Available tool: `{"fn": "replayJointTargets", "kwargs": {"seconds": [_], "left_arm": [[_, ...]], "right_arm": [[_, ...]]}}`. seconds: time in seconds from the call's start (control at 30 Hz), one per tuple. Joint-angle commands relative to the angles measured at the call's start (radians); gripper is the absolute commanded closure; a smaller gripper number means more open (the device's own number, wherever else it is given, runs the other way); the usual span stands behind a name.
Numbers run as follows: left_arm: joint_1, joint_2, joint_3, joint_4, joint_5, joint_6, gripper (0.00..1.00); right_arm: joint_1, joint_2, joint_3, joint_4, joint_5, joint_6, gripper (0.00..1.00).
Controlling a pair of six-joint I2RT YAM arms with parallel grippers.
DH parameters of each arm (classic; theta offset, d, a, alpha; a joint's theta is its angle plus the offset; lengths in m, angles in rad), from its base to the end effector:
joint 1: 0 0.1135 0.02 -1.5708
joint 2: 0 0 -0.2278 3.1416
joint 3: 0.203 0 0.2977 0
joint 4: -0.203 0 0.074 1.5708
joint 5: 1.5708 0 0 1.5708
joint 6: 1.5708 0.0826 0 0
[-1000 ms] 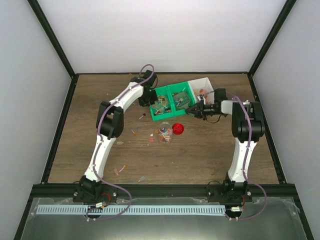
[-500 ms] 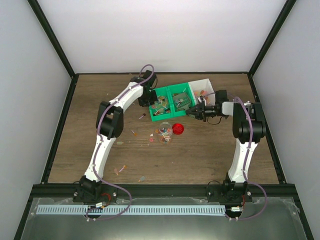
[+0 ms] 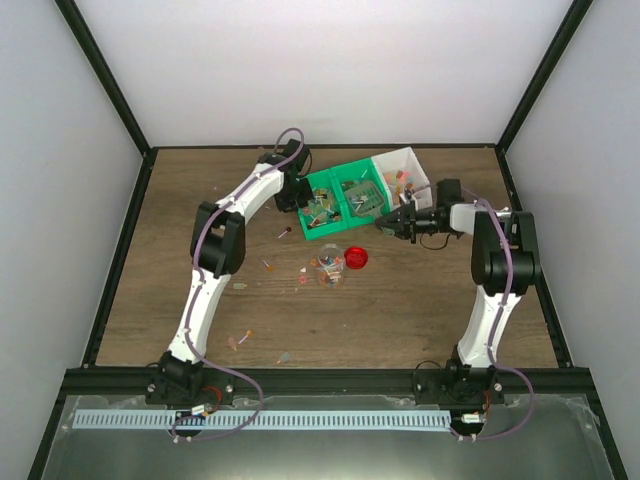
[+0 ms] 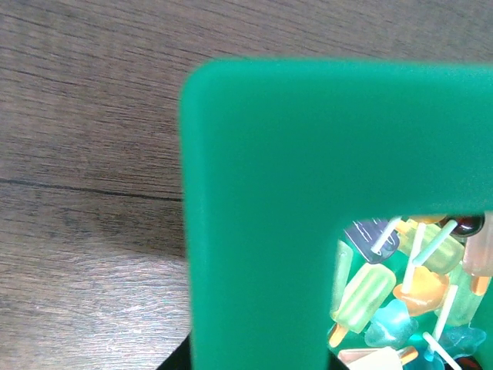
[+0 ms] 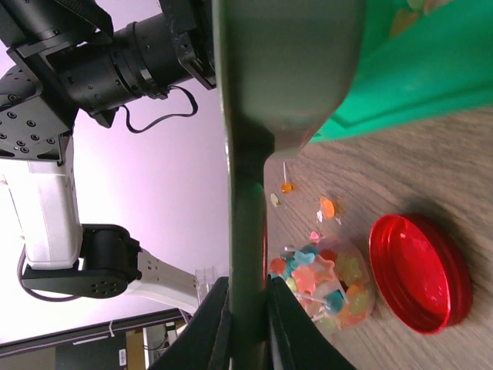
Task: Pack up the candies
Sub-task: Scoop the fake candies from the storage box.
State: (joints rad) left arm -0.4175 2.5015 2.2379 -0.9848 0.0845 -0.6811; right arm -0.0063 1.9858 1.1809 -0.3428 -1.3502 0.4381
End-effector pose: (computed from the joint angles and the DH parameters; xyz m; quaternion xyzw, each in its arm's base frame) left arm 0.4994 -0.2291 0.0833 -0.1229 0.9785 -0.1193 0.1150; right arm 0.3955 0.0781 0.0694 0.0402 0.7734 0.6320 0.0292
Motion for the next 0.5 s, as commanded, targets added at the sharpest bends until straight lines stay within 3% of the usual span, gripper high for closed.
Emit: {"fn": "replayJointTargets", "kwargs": {"seconds": [0.0,0.47], "left_arm": [[-0.001,-0.002,-0.021,0.028,0.088,-0.038,0.91],[-0.005,-0.084,-0.020,0.041,0.104,0.000,0.61]], "right_arm": [[-0.032,-0.049,-0.036,-0.006,-0.046,-0.001,0.99],[-0.040,-0.244,-0.039,-0.065,-0.027,0.012,0.99]]}}
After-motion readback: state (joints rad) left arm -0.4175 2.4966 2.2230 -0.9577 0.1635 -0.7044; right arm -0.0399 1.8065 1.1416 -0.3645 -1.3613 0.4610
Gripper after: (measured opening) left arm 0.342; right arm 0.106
